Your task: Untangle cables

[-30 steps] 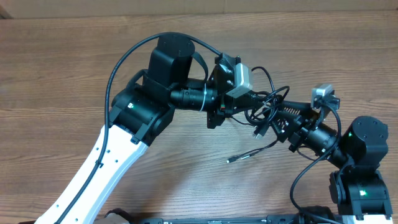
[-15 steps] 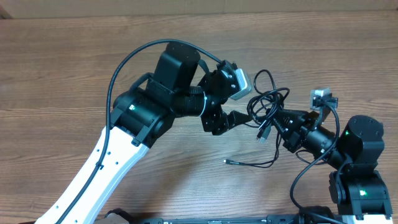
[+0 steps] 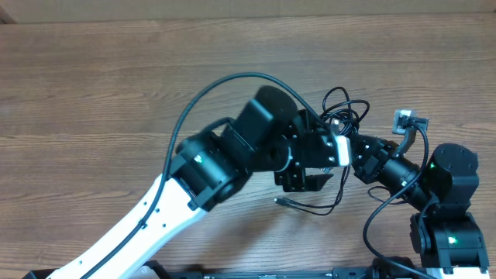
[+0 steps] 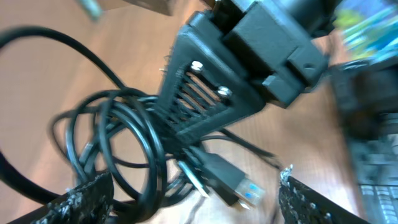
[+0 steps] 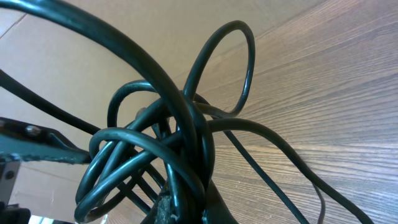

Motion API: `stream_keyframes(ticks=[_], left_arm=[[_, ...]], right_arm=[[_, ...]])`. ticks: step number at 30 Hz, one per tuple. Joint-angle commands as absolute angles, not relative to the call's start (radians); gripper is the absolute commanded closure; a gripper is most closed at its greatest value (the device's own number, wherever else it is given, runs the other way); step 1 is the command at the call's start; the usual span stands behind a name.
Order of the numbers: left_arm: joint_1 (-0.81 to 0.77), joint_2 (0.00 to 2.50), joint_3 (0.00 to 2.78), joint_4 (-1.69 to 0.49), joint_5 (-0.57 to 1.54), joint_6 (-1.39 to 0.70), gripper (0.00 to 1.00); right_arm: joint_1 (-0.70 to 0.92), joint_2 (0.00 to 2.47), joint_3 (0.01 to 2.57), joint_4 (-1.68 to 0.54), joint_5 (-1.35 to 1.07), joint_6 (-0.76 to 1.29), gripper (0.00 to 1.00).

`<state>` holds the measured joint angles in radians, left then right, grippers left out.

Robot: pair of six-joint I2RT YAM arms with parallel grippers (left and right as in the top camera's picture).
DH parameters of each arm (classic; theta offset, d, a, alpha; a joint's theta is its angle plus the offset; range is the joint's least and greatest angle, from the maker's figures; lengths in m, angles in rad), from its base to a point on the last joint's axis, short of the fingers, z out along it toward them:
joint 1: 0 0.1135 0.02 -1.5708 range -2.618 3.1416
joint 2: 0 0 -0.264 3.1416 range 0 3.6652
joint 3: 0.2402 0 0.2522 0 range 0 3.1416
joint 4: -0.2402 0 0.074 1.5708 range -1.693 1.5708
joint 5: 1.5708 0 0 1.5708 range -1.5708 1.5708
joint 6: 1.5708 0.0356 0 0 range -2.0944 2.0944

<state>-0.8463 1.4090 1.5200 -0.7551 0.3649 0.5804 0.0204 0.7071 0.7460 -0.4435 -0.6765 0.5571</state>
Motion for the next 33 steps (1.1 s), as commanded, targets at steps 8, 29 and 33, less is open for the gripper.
stream_keyframes(ticks=[8,29,33], left_arm=[[-0.896,1.385,1.536,-0.653,0.04,0.63,0.16],[-0.896,1.386,1.534,-0.662,0.0,0.622,0.86],[-0.896,1.386,1.534,-0.664,-0.001,0.621,0.96]], right_arm=[[0.017,0.701,0.753,-0.434,-0.74,0.54,0.96],[0.017,0.701,0.753,-0.411,-0.854,0.515,0.96],[0.017,0.701,0.753,-0.426,-0.834,0.494,0.69]])
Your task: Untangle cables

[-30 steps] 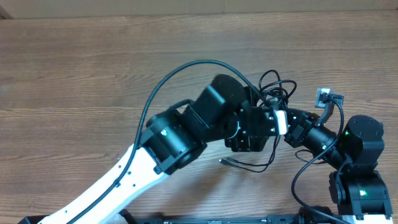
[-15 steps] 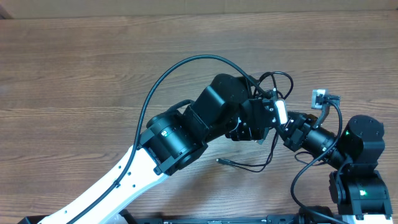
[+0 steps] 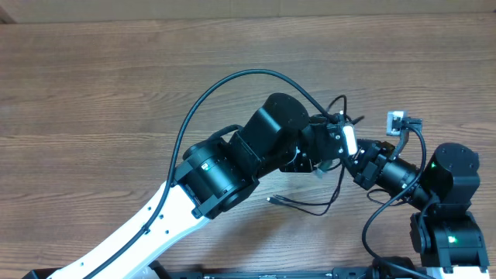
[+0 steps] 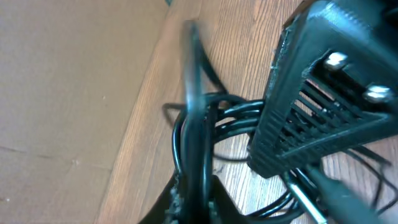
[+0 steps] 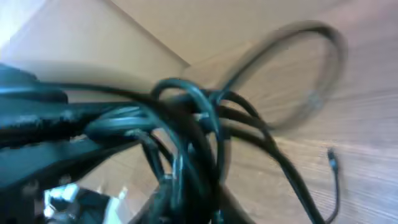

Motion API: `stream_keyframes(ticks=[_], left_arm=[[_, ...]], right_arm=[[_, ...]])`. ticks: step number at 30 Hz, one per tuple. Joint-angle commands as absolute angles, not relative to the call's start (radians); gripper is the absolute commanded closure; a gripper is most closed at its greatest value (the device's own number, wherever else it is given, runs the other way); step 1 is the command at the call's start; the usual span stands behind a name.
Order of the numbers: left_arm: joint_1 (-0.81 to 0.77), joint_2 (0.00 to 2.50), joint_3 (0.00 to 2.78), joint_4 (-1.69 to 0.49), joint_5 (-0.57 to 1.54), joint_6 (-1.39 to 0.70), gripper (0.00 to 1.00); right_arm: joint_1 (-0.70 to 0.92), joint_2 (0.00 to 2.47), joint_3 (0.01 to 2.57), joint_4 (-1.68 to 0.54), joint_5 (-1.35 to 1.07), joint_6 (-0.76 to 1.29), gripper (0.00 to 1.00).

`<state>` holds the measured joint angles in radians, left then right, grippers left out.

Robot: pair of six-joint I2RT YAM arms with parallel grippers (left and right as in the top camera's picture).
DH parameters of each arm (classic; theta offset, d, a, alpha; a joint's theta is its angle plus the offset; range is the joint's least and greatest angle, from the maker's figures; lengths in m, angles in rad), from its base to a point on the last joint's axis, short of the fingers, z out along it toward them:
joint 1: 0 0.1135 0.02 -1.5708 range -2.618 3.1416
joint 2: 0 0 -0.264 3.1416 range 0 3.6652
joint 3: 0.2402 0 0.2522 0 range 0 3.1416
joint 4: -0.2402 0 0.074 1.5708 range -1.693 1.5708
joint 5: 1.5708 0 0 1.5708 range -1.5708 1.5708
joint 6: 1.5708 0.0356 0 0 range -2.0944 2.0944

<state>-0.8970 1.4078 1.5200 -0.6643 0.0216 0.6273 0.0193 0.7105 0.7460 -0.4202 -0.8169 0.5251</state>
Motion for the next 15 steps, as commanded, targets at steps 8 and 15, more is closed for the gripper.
stream_keyframes(ticks=[8,15], left_arm=[[-0.896,1.386,1.534,-0.693,-0.105,0.621,0.96],[-0.896,1.386,1.534,-0.787,-0.137,0.669,0.96]], right_arm=[[0.017,0.701,0.753,-0.505,-0.714,0.454,0.27],[0.017,0.701,0.753,-0.538,-0.628,0.44,0.23]])
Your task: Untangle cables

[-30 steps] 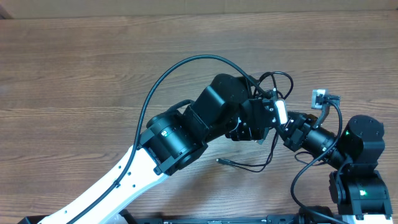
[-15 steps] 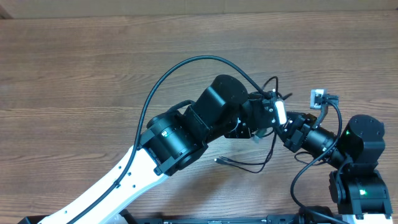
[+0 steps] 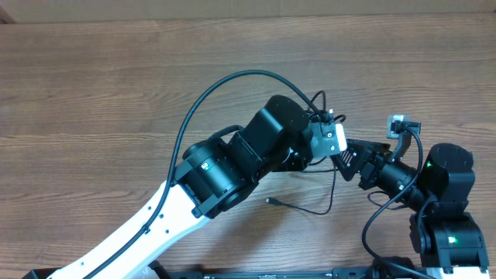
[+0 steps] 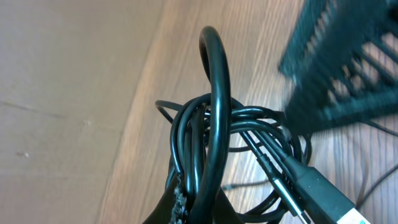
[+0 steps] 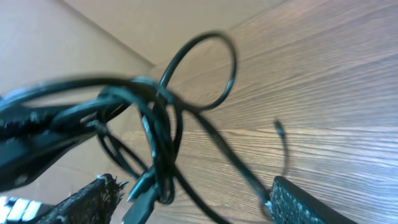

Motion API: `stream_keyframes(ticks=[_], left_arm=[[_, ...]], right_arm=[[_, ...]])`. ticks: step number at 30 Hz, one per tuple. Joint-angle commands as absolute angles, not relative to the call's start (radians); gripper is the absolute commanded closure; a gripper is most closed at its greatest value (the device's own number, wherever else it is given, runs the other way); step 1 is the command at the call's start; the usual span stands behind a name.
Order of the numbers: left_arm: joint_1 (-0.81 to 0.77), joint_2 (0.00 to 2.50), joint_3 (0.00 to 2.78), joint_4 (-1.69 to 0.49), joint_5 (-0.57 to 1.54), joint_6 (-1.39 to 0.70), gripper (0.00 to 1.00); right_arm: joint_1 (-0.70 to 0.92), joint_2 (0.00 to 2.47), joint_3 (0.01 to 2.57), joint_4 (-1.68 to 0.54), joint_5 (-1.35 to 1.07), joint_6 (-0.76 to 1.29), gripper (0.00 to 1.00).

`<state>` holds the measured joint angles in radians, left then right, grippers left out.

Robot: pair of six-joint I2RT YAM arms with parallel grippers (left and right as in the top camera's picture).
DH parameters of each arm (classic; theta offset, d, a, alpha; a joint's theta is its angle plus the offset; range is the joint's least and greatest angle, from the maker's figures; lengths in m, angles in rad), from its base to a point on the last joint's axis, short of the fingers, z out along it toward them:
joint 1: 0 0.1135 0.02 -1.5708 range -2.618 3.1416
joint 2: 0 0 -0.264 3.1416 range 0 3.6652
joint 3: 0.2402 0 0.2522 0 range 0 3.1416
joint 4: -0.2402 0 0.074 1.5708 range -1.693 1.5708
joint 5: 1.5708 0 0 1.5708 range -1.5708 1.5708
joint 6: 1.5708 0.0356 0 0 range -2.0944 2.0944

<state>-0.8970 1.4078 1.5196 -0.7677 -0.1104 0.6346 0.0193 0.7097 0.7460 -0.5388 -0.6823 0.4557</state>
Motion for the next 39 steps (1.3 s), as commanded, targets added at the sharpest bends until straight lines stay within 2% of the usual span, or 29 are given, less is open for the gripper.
stream_keyframes(ticks=[1,5,20,23,31,39], left_arm=[[-0.896,1.386,1.534,-0.793,-0.137,0.67,0.96],[-0.896,1.386,1.534,-0.804,-0.107,0.679,0.96],[-0.896,1.385,1.534,-0.769,0.216,0.723,0.96],[-0.896,1.385,1.534,-0.758,0.262,0.723,0.96],[-0.895,1.382,1.534,-0.744,0.282,0.717,0.96],[-0.895,1.378,1.534,-0.507,0.287,0.571,0.96]], right_arm=[[0.017,0.701,0.753,-0.538,-0.628,0.44,0.23],[0.017,0.701,0.753,-0.541,-0.612,0.44,0.23],[0.017,0.701,0.753,-0.568,-0.557,0.436,0.23],[0.017,0.701,0.753,-0.603,-0.469,0.437,0.23],[0.017,0.702,0.753,-0.641,-0.382,0.448,0.22],[0.017,0.736,0.753,-0.677,-0.386,0.448,0.23]])
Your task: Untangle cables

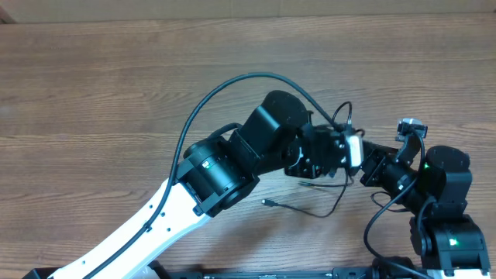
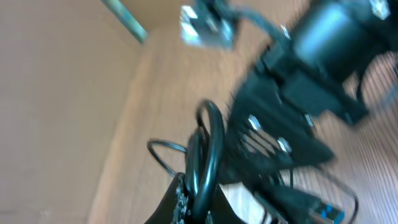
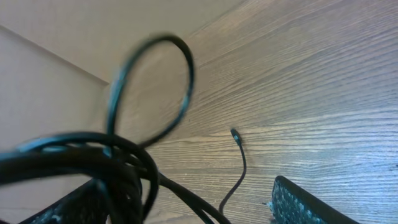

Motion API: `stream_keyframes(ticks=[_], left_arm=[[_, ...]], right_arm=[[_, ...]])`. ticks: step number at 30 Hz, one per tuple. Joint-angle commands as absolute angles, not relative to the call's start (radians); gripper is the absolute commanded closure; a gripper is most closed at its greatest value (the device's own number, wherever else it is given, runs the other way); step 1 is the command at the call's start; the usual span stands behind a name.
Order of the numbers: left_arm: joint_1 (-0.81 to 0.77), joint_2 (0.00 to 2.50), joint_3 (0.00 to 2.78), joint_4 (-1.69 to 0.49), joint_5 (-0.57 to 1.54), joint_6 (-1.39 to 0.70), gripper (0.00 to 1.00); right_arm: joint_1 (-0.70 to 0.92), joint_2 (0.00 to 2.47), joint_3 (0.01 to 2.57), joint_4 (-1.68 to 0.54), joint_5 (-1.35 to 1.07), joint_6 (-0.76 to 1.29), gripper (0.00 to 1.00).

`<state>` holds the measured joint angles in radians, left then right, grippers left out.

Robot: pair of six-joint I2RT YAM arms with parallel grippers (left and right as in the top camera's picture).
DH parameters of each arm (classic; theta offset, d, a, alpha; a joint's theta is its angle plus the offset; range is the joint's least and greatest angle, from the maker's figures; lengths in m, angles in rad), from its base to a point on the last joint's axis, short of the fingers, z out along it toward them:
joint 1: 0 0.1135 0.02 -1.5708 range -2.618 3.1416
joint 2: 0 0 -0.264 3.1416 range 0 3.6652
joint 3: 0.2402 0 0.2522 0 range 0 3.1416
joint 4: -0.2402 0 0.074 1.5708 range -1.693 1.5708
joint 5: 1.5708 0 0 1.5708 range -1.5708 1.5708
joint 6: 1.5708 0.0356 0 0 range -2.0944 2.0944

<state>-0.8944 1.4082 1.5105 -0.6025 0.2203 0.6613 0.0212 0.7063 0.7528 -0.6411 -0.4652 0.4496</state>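
A knot of black cables (image 1: 339, 128) hangs between the two grippers at the table's right. My left gripper (image 1: 346, 149) is shut on it; in the left wrist view the jaws (image 2: 198, 208) pinch the thick strands (image 2: 208, 143), and a loop stands up from them. My right gripper (image 1: 370, 164) stands open just to the right. Its right pad (image 3: 311, 199) is bare, and the bundle (image 3: 118, 168) lies blurred against its left side. A thin cable (image 1: 314, 209) trails to a small plug (image 1: 266, 203) on the table.
The wooden table (image 1: 116, 93) stretches to the left and back. The left arm's own supply cable (image 1: 232, 85) arches over its elbow. The right arm's base (image 1: 449, 240) stands at the near right edge.
My left gripper, still shut on the bundle, has shifted a little to the right and nearer. The right gripper has drawn back to the right and stays open. The bundle now sits at its left finger.
First my right gripper was shut on the tangle and the left one stood open around it. Then both were shut on the bundle. After that the right gripper was open, and the left alone holds the knot, with the thin plug end trailing on the table.
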Motion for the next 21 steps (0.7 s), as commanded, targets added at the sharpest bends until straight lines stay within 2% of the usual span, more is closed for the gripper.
stream_keyframes(ticks=[1,7,11,21], left_arm=[[-0.895,1.378,1.534,-0.482,0.29,0.557,0.96],[-0.895,1.378,1.534,-0.413,0.281,0.5,0.96],[-0.895,1.379,1.534,-0.504,0.165,0.501,0.96],[-0.895,1.379,1.534,-0.602,0.112,0.5,0.96]], right_arm=[[0.017,0.736,0.753,-0.685,-0.385,0.447,0.23],[0.017,0.736,0.753,-0.694,-0.387,0.443,0.23],[0.017,0.736,0.753,-0.665,-0.417,0.443,0.23],[0.017,0.735,0.753,-0.529,-0.45,0.435,0.23]])
